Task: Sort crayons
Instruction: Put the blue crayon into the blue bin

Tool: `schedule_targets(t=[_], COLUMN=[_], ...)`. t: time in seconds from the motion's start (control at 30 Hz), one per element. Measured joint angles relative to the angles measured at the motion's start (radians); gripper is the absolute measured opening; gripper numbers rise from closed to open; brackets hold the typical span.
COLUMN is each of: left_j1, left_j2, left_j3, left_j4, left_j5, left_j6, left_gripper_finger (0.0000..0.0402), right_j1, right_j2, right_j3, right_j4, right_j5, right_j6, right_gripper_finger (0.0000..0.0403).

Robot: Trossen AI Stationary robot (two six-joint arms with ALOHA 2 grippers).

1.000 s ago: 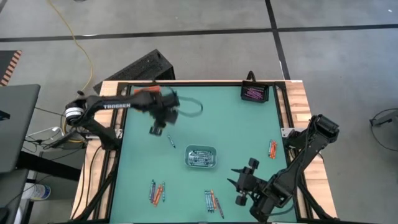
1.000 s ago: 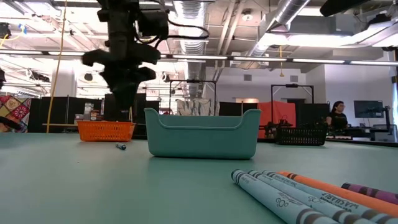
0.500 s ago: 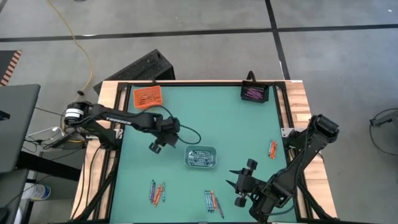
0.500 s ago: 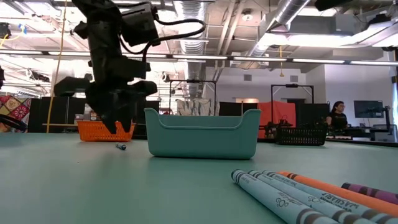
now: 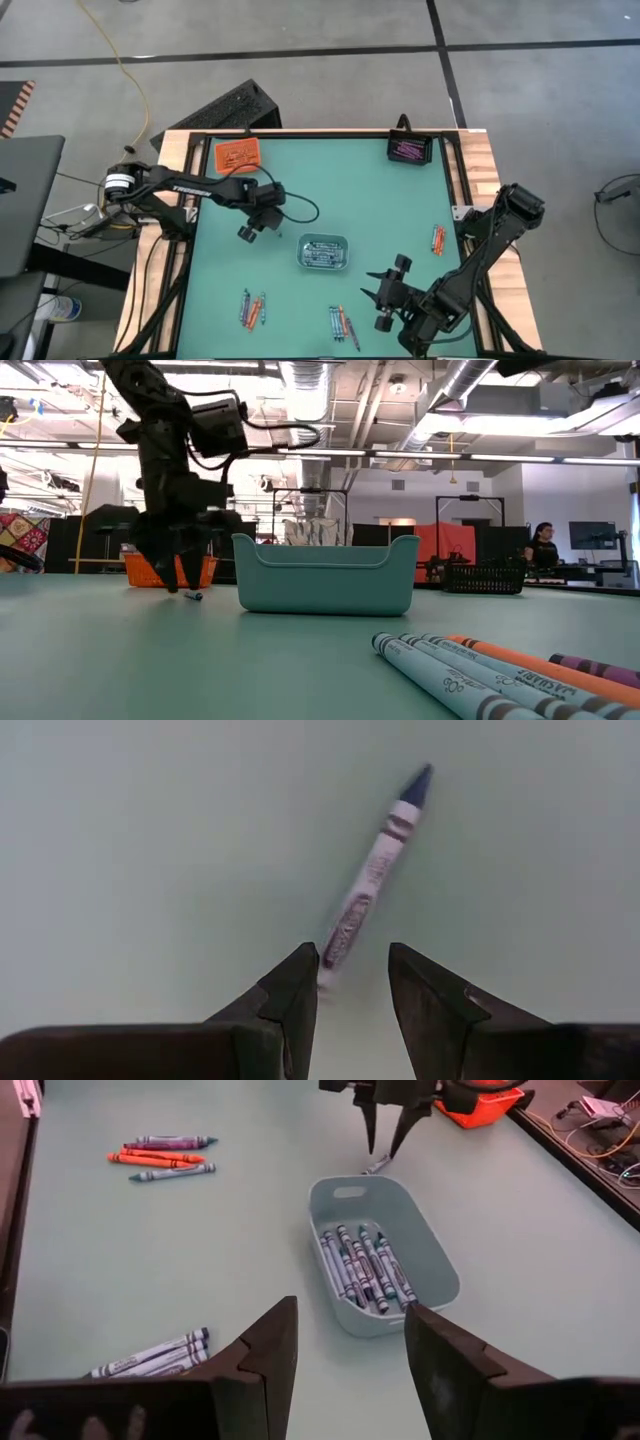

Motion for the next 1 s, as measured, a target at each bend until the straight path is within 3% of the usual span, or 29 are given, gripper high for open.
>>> schedule_targets(t=[0.33,0.6,1.0], left_j1=[0.019,0.019,0.005], left_j2=[-0.002,-0.001,0.003], left_j3=[-0.044,-0.044,0.032], left_j4=[0.055,0.050,-0.036], left_j5=[0.002,0.003,-0.002], left_j6=[-0.065,-0.072,-0.134], left_gripper_finger=[0.0105,0.0011,0.0002], right_j1=[-0.006,-0.007,-0.025], right_j2=[0.000,0.000,0.000], right_j3=[0.000,0.000,0.000], right_j4=[0.004,0.006,0.021], right_j5=[0.000,0.000,-0.001], right_j6=[0.000,0.000,-0.039], right_gripper_finger=[0.0177,0.0177,0.0177])
